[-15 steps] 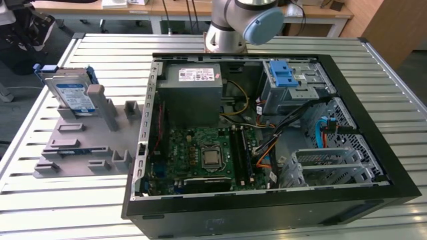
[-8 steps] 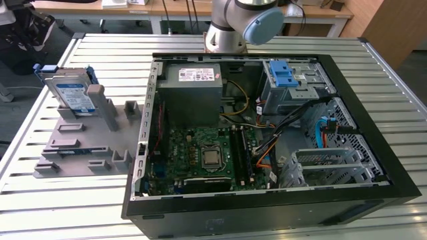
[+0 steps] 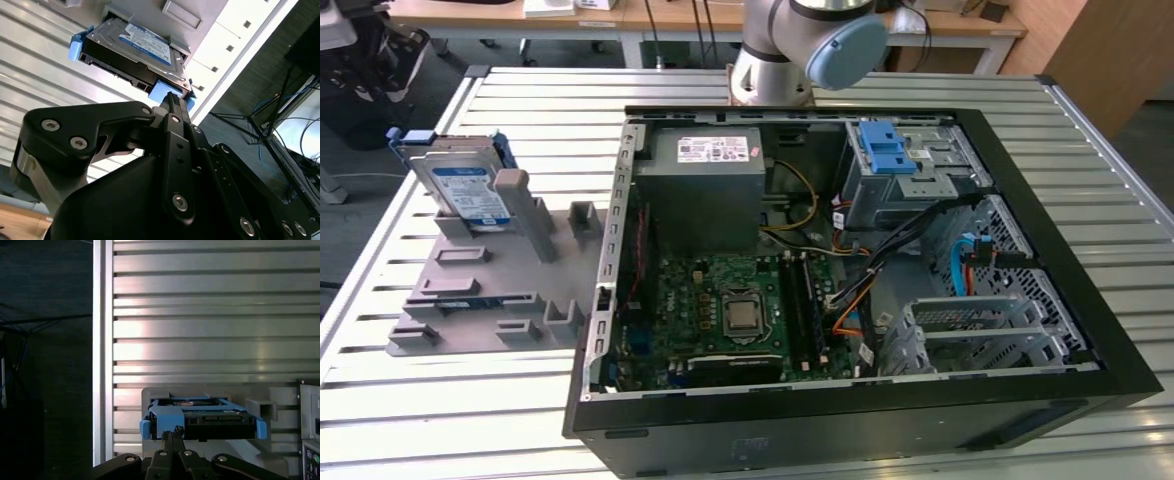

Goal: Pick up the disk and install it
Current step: 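Pick up the disk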

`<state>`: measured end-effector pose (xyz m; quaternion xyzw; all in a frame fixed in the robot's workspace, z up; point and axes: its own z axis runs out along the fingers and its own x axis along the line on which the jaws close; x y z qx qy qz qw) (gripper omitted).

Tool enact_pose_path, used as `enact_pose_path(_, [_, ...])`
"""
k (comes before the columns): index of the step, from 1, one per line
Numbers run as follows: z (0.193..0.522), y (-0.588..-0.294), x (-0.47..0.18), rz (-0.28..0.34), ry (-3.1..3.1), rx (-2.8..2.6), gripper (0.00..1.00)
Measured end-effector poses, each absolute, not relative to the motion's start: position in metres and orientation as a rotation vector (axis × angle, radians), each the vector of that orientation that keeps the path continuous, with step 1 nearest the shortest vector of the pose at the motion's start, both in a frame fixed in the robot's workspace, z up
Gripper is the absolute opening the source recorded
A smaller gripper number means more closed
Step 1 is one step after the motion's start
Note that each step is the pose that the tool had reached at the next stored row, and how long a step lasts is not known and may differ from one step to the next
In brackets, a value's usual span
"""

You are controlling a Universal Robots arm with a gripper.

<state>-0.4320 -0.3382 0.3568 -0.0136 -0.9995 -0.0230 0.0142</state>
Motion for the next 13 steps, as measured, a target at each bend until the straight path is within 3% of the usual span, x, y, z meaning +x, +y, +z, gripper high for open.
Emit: enact_pose_path(13, [0.3568, -0.3382, -0.432, -0.071, -3.112, -0.006, 0.11])
